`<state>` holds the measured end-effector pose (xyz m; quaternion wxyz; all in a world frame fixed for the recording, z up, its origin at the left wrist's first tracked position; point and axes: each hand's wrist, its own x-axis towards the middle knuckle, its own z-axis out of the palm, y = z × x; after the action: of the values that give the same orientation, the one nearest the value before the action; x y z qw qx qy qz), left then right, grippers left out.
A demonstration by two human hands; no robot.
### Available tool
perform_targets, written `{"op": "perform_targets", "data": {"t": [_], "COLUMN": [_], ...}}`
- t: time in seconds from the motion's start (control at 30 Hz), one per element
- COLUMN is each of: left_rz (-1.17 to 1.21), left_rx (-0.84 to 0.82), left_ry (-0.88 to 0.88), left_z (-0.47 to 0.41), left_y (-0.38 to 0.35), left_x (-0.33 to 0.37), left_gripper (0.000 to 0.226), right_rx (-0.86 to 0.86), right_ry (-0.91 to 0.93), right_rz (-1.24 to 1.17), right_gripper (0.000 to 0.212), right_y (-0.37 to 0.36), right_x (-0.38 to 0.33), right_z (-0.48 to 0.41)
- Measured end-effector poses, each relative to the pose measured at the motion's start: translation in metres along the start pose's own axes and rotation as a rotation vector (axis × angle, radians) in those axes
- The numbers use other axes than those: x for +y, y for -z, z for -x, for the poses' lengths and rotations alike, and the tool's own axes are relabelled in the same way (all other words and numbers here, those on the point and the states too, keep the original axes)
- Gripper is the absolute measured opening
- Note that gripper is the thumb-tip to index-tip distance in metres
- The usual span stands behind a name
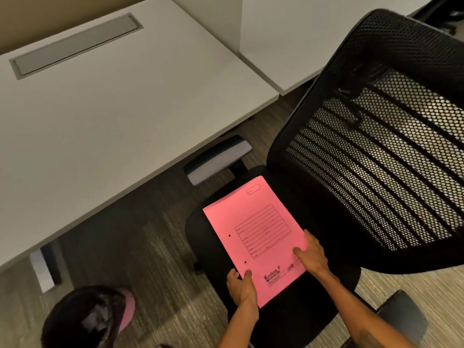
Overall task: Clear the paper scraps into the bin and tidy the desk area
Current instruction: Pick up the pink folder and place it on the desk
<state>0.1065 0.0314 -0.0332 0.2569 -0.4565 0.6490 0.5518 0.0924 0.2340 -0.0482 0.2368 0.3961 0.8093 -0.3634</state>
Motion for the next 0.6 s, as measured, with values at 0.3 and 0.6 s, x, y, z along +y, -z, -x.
{"op": "perform_targets", "data": {"t": [0.3, 0.6], "left_rz": [0.012, 0.006], "left_rx": [-0.1, -0.208], "left_ry": [0.018, -0.025], "left_z": [-0.015, -0.008], "left_y": [0.021, 0.072], "left_x": [-0.015, -0.011], "left_gripper": [0.019, 0.044], "right_rx": [-0.021, -0.145], "right_ry": [-0.062, -0.009], "right_rz": [-0.015, -0.291], "right_gripper": [0.053, 0.029], "right_y": [0.007, -0.008], "right_x": [0.006, 0.022], "right_z": [-0.005, 0.045]}}
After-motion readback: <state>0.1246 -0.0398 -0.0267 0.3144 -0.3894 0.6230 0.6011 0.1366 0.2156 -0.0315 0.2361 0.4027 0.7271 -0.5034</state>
